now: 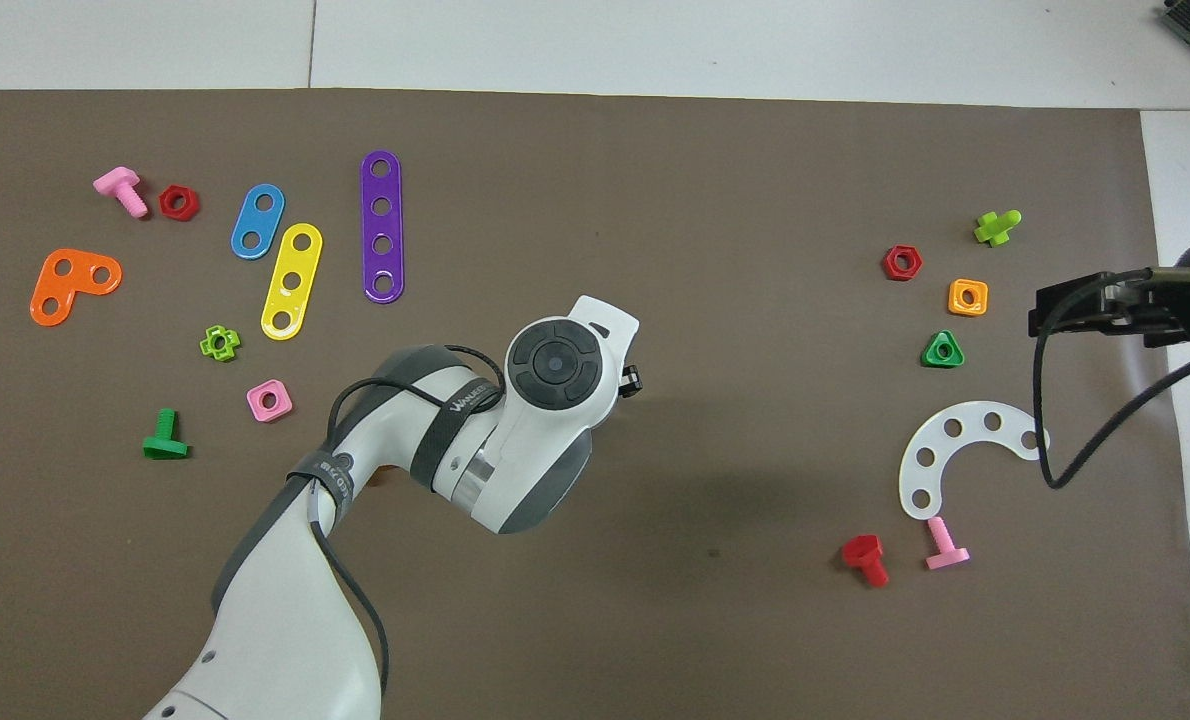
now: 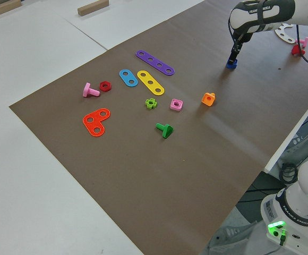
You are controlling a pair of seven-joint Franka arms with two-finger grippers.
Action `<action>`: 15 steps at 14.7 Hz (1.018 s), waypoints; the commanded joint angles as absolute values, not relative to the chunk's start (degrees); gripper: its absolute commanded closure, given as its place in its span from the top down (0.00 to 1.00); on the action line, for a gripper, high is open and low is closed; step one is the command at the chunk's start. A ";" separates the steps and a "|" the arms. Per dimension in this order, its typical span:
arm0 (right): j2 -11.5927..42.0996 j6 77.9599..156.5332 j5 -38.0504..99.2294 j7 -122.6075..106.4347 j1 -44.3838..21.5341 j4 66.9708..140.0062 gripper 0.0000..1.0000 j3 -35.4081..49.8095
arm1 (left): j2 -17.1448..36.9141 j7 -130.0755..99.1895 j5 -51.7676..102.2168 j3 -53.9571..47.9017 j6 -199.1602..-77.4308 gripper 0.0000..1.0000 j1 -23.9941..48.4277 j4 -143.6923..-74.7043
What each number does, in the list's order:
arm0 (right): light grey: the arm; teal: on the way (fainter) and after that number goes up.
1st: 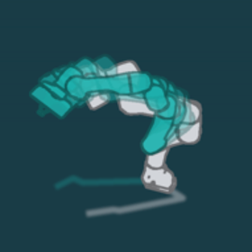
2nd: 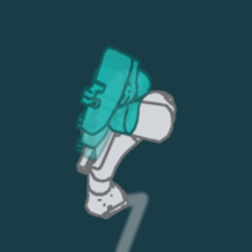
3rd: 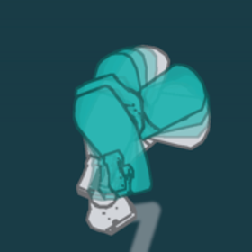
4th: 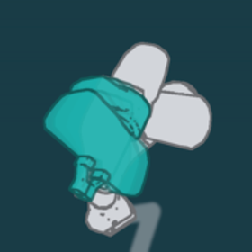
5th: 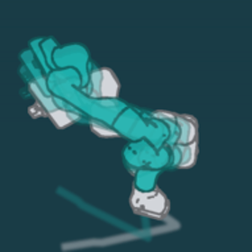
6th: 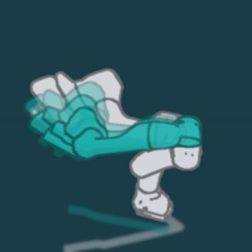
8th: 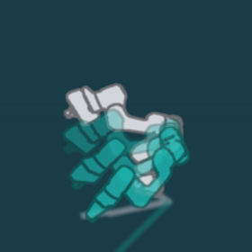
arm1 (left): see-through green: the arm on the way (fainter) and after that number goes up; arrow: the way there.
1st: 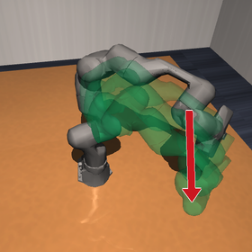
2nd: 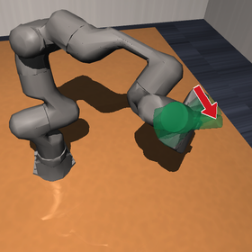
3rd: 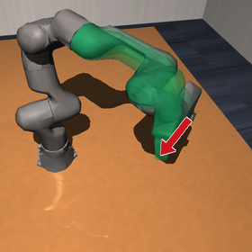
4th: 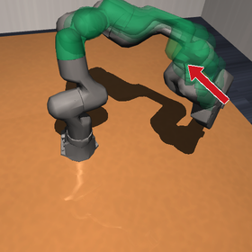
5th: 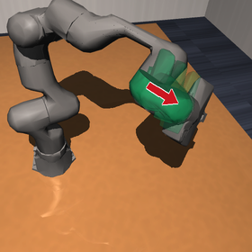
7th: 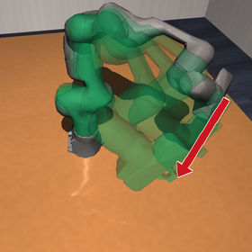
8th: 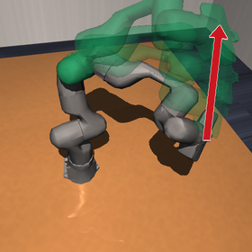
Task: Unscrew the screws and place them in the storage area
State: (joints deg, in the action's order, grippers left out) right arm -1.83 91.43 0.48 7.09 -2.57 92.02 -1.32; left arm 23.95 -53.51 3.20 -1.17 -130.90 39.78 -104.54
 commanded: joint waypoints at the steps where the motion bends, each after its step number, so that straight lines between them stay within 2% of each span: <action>1: -2.02 90.53 1.93 5.19 -1.85 91.76 1.00 -1.05 | 23.55 -53.70 3.69 -0.09 -131.92 0.56 40.87 -105.73; 3: -2.02 90.53 1.93 5.19 -1.85 91.76 1.00 -1.05 | 23.55 -53.53 3.52 -0.09 -131.66 0.48 40.78 -105.47; 8: -2.02 90.53 1.93 5.19 -1.85 91.76 1.00 -1.05 | 23.64 -53.44 3.52 -0.18 -130.35 0.05 40.17 -104.24; 10: -2.02 90.53 1.93 5.19 -1.85 91.76 1.00 -1.05 | 23.82 -53.35 3.69 -0.18 -126.93 0.00 39.82 -100.92; 15: -2.02 90.53 1.93 5.19 -1.85 91.76 1.00 -1.05 | 27.59 -53.09 6.33 -0.18 -113.15 0.00 37.27 -88.27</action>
